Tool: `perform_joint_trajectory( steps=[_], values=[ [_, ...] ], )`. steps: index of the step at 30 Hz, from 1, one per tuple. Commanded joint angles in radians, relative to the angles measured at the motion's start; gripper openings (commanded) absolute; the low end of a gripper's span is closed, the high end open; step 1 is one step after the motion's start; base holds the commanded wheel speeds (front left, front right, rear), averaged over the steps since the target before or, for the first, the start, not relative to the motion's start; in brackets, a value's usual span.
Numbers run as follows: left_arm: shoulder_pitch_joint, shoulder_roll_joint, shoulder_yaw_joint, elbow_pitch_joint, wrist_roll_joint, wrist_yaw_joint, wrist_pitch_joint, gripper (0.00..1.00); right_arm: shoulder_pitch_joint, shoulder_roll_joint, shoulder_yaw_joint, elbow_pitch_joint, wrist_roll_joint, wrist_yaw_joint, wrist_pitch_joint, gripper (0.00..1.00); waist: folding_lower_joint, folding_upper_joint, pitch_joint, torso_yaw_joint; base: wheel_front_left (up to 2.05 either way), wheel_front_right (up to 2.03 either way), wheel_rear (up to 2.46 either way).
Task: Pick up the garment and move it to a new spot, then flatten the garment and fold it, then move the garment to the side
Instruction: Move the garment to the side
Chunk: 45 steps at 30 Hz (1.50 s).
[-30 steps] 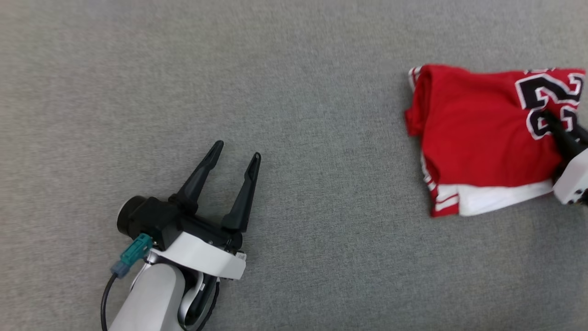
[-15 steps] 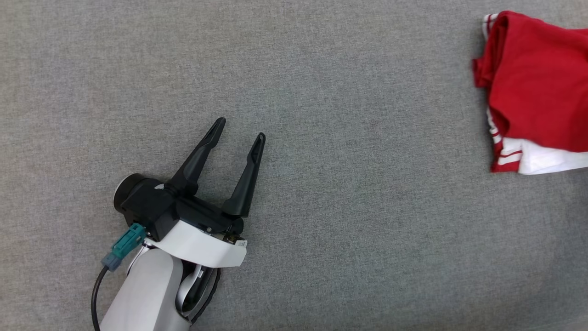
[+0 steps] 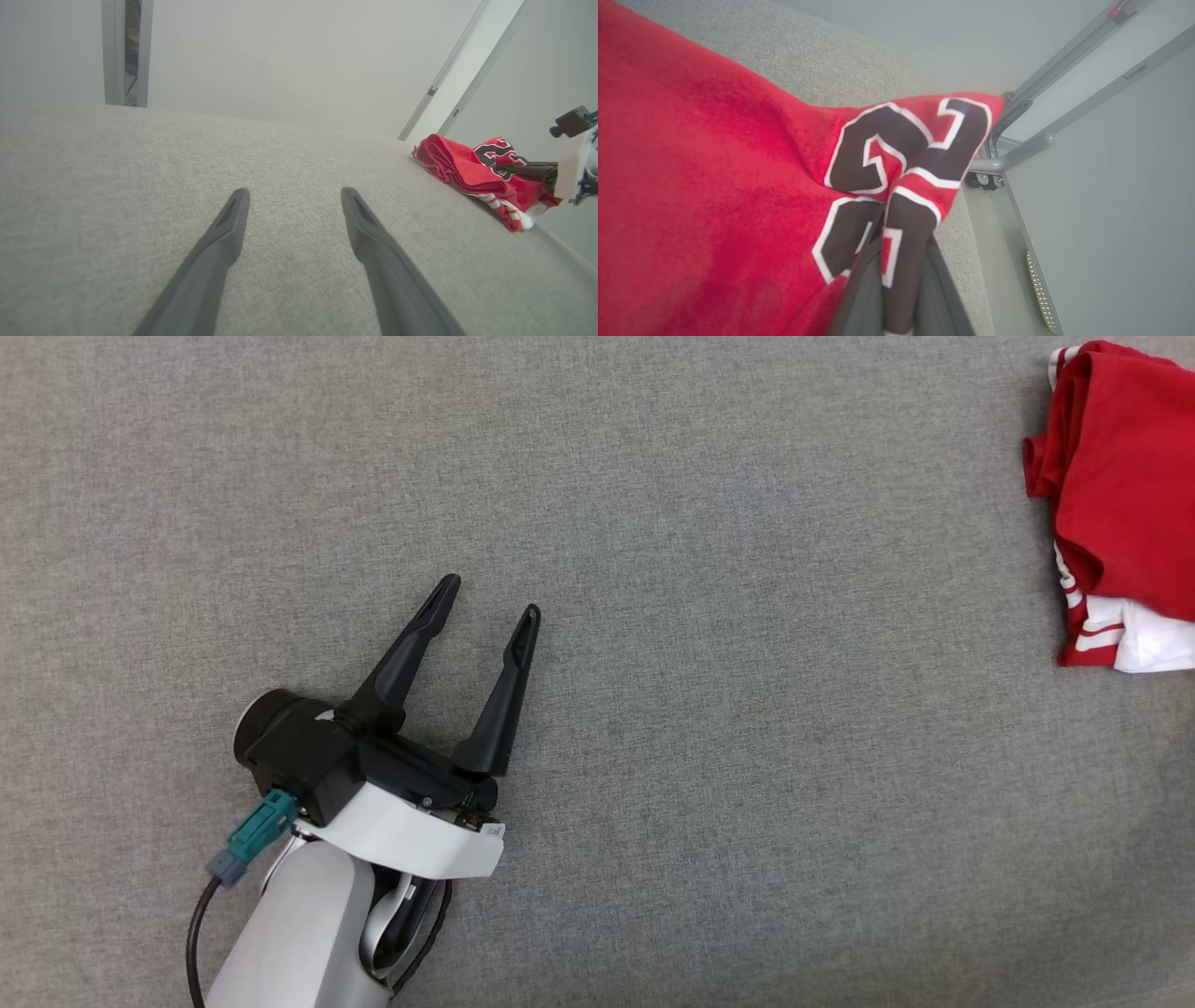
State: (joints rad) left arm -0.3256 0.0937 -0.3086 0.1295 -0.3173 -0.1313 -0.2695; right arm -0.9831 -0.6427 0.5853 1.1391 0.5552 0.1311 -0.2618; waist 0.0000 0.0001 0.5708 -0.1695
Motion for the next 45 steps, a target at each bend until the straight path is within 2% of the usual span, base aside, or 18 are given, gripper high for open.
perform_joint_trajectory(
  steps=[1, 2, 3, 13, 20, 24, 29, 35, 38, 45],
  values=[
    [0.037, 0.025, 0.016, 0.055, -0.011, 0.002, 0.011, 1.0, -0.004, 0.009, -0.013, 0.007, -0.01, -0.001, -0.005, 0.33, 0.0, -0.0001, 0.001, 0.001, 0.0, 0.0, 0.0],
    [0.036, 0.025, 0.015, 0.057, -0.011, 0.002, 0.011, 1.0, 0.0, 0.014, -0.023, 0.011, -0.021, -0.001, -0.005, 0.71, 0.0, -0.0001, 0.001, 0.001, 0.0, 0.0, 0.0],
    [0.035, 0.025, 0.015, 0.058, -0.011, 0.002, 0.011, 1.0, 0.005, 0.022, -0.034, 0.018, -0.024, -0.001, -0.005, 1.0, 0.0, -0.0001, 0.001, 0.002, 0.0, 0.0, 0.0],
    [0.04, 0.022, 0.02, 0.064, -0.013, 0.003, 0.011, 1.0, -0.006, 0.036, -0.106, 0.016, -0.114, -0.001, -0.005, 1.0, 0.0, -0.0001, -0.019, 0.013, 0.0, 0.0, 0.0],
    [0.057, -0.007, 0.028, 0.061, -0.015, 0.002, 0.008, 1.0, -0.061, 0.05, -0.168, -0.036, -0.228, -0.001, -0.005, 1.0, 0.0, -0.0001, -0.084, 0.021, 0.0, 0.0, 0.0],
    [0.069, -0.02, 0.037, 0.059, -0.018, 0.001, 0.007, 1.0, -0.04, 0.095, -0.198, -0.131, -0.234, -0.001, -0.003, 1.0, 0.0, -0.0001, -0.134, 0.026, 0.0, 0.0, 0.0],
    [0.102, -0.029, 0.062, 0.057, -0.012, 0.001, 0.006, 1.0, 0.05, 0.17, -0.207, -0.307, -0.214, -0.001, -0.003, 1.0, 0.0, -0.0001, -0.219, 0.035, 0.0, 0.0, 0.0],
    [0.142, -0.036, 0.103, 0.05, -0.002, 0.001, 0.006, 1.0, 0.235, 0.25, -0.216, -0.548, -0.153, -0.001, -0.003, 1.0, 0.0, -0.0001, -0.322, 0.06, 0.0, 0.0, 0.0],
    [0.162, -0.038, 0.131, 0.044, 0.001, 0.001, 0.006, 1.0, 0.332, 0.302, -0.257, -0.657, -0.141, -0.001, -0.003, 1.0, 0.0, -0.0001, -0.365, 0.073, 0.0, 0.0, 0.0],
    [0.21, -0.041, 0.184, 0.038, -0.006, 0.001, 0.006, 1.0, 0.549, 0.442, -0.313, -0.805, -0.185, -0.001, -0.003, 1.0, 0.0, -0.0001, -0.446, 0.11, 0.0, 0.0, 0.0]
  ],
)
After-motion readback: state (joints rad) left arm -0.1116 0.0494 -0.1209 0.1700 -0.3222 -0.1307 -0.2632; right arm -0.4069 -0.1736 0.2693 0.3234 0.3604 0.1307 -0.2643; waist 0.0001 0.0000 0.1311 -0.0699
